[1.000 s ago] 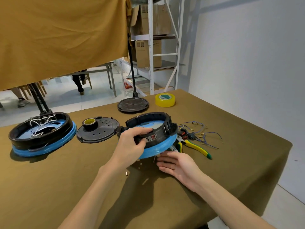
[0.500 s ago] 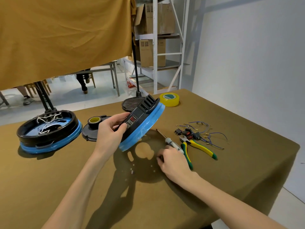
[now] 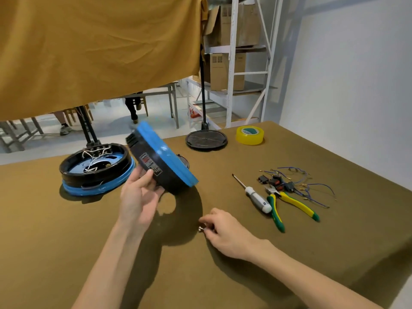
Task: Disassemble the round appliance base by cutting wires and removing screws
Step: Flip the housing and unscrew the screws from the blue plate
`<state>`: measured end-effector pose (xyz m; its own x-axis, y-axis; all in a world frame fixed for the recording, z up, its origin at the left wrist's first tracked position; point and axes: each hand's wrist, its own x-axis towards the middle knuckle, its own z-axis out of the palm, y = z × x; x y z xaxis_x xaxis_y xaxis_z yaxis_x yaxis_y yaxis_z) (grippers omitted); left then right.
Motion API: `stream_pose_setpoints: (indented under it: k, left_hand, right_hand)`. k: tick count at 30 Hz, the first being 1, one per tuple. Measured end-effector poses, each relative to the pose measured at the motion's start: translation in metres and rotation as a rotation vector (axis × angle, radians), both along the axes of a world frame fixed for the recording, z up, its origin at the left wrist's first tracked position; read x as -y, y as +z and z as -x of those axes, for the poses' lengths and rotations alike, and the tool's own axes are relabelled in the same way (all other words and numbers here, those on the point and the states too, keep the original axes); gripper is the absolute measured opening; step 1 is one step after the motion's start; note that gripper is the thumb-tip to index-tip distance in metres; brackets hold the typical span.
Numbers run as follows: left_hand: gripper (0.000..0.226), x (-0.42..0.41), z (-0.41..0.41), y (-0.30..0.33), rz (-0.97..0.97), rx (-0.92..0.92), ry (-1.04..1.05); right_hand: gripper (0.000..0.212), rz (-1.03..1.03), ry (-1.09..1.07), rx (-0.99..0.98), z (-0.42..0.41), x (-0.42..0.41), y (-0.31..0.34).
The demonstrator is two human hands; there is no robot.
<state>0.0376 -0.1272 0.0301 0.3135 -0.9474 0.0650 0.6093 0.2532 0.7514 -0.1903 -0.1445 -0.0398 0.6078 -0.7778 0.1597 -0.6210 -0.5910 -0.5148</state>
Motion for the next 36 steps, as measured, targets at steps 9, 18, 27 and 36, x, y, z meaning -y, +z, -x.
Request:
stream_pose_setpoints:
  k: [9,18,27,36]
  left_hand:
    - [0.035,-0.010,-0.003,-0.023,-0.088,-0.131,0.020]
    - [0.030,-0.007,0.015,-0.049,-0.276,-0.267,-0.044]
    - [0.037,-0.010,0.025,-0.055,-0.313,-0.161,-0.071]
    - [0.051,-0.008,0.031,-0.058,-0.289,-0.109,-0.039]
  right_hand:
    - [0.024,0.043,0.094,-0.039,-0.004,0.006,0.003]
    - [0.017,0.095,-0.031,-0.106,0.031,0.010,0.009]
    - [0.014,0.200,-0.370,0.107,0.078,0.040,0.027]
    - [0.017,-0.046,-0.635,0.047,0.100,0.120,0.034]
